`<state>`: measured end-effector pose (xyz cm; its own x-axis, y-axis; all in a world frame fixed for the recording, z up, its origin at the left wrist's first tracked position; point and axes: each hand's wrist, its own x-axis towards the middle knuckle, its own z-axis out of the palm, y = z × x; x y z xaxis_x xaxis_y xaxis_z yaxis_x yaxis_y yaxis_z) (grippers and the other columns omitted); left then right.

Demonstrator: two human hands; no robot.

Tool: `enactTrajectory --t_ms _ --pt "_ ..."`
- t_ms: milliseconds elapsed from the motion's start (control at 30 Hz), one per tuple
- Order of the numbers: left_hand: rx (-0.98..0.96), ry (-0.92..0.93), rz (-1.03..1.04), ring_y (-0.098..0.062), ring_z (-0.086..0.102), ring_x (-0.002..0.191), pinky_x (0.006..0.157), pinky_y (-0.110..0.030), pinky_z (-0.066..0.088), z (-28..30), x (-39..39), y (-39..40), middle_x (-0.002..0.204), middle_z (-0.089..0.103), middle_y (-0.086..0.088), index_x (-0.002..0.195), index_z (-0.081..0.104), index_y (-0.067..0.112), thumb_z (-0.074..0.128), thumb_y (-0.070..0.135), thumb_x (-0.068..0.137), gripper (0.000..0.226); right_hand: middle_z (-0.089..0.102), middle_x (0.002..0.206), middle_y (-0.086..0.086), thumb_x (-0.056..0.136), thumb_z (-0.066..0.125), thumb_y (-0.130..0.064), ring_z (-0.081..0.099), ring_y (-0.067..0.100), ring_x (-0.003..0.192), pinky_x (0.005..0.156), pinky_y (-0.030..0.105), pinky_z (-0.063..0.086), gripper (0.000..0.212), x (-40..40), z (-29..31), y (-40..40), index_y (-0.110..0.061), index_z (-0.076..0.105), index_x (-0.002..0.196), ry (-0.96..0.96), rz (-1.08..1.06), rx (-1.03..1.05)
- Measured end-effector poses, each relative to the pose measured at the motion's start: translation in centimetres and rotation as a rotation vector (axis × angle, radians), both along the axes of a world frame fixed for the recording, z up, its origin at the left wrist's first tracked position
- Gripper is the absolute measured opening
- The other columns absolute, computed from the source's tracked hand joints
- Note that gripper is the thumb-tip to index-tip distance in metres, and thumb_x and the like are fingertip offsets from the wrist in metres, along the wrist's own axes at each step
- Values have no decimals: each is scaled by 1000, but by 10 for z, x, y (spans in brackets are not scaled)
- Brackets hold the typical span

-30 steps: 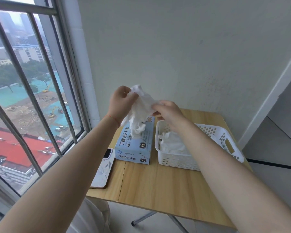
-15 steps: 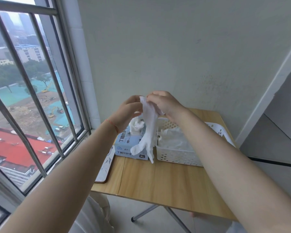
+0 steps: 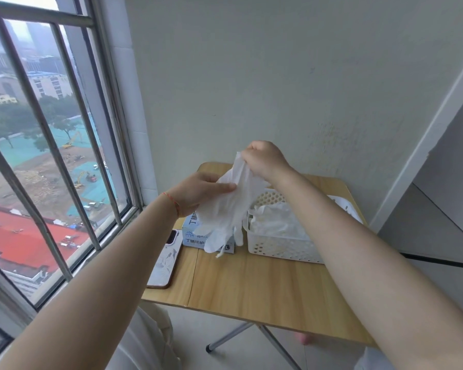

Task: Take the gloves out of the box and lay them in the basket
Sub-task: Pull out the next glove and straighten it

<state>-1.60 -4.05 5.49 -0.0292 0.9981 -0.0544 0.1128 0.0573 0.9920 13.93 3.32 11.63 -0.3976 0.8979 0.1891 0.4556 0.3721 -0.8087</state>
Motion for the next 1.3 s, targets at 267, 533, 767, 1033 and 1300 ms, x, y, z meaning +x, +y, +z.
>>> enactTrajectory --t_ms 267,533,767,1033,1300 --pt "-174 -96 -65 -19 68 88 81 -35 59 -26 -23 -8 95 70 -10 100 68 -1 80 24 78 35 22 66 -2 82 41 -13 21 18 61 57 31 19 25 -4 -1 8 -21 23 65 108 -109 -270" --pt "-104 -268 296 -20 64 65 61 -25 52 -11 -19 13 81 68 -6 98 68 8 65 24 90 18 44 66 4 87 30 0 44 20 54 45 16 37 23 6 -14 18 -13 38 71 376 -54 -731" --pt "-27 581 229 -20 53 73 65 -28 44 -18 41 60 78 60 -3 89 68 11 57 28 94 21 58 72 16 83 30 5 55 25 60 53 26 43 27 63 -48 40 -3 55 77 205 -291 -598" --pt "8 977 139 -25 58 84 67 -30 41 -29 105 111 90 63 -3 83 60 19 55 43 90 25 56 112 21 96 40 -1 55 31 82 57 31 48 23 136 -70 60 2 51 116 -178 -336 -345" --pt "276 1296 177 -27 56 108 90 -37 43 -51 135 128 114 57 -4 122 57 21 59 40 92 35 55 127 17 96 39 -2 58 33 106 67 34 42 54 172 -101 67 1 22 147 -630 -376 0"
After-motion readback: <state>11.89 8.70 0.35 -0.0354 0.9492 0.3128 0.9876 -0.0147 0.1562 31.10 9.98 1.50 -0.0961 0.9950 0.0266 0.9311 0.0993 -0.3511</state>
